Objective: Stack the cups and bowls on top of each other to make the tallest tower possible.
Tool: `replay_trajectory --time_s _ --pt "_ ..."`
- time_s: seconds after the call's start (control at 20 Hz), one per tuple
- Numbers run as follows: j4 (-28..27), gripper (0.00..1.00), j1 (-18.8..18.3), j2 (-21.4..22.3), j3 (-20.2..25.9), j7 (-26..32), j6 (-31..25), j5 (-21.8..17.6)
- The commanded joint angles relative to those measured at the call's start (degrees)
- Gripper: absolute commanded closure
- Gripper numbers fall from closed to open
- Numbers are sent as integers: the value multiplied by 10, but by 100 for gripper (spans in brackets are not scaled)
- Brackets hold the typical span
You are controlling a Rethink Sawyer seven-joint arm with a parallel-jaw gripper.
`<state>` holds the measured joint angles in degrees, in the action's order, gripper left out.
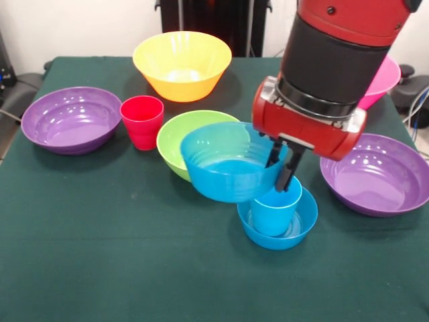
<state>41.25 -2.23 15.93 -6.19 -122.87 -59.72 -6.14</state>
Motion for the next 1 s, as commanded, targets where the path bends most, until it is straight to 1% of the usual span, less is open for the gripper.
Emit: replay_trajectory --time_s 0.05,0.4,0.6,0.85,1.0 --pt "79 100 19 -8 10 -140 43 12" --pt "87 100 27 -15 -1 -162 55 27" --pt "90 100 37 -27 -5 -175 65 35" --pt "79 100 37 -38 -9 -172 62 48" --pt "68 100 34 -51 -6 -175 44 67"
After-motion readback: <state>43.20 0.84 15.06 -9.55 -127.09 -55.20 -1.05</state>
